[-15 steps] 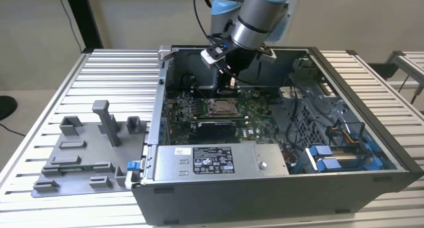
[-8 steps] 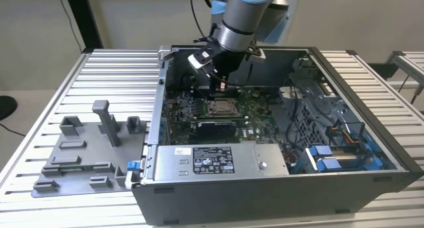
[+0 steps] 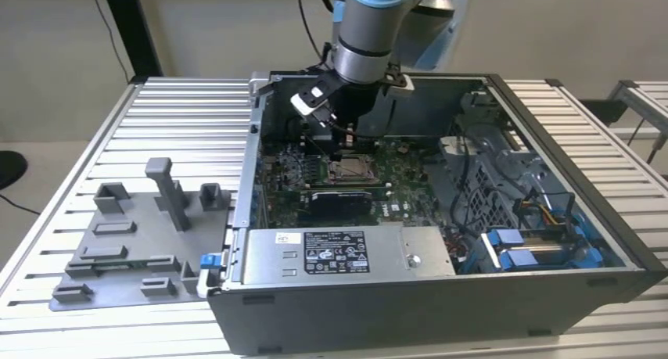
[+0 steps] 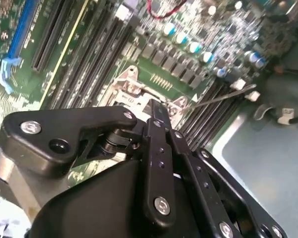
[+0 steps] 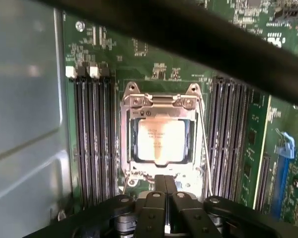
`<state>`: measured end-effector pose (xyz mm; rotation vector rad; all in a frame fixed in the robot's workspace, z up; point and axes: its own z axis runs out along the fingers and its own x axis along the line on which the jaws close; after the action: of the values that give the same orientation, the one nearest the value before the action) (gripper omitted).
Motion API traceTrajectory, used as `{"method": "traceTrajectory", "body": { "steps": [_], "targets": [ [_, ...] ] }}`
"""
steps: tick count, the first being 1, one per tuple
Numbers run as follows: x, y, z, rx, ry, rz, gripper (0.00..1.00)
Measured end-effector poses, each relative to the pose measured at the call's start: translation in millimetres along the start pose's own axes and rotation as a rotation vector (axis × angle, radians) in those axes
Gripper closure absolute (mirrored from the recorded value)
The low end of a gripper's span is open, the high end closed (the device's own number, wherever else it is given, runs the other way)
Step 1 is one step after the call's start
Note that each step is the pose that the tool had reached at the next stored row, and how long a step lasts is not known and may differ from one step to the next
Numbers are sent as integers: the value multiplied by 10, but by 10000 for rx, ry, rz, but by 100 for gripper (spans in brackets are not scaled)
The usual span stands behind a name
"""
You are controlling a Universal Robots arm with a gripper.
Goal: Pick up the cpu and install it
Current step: 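Place the cpu into insertion slot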
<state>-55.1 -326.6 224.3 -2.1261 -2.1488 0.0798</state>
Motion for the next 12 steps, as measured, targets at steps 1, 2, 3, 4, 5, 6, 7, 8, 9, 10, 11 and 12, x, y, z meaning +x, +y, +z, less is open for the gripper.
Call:
{"method": "traceTrajectory", "body": {
  "steps": [1,2,3,4,5,6,7,8,9,10,11,12],
  "targets": [
    [0,0,-1,1,-1,0,100],
    [0,0,-1,3,-2,0,100],
    [-1,0,5,3,-1,-1,100],
    [1,-8,21,3,-1,0,100],
    [3,-18,37,3,1,0,100],
    [4,-26,47,4,13,-2,100],
    [4,-30,57,3,38,-5,100],
    [4,-33,68,3,67,-8,100],
    [4,-33,78,3,101,-14,100],
    [3,-33,90,3,138,-17,100],
    [3,-33,101,3,171,-21,100],
    [3,-33,112,1,199,-24,100]
  ]
}}
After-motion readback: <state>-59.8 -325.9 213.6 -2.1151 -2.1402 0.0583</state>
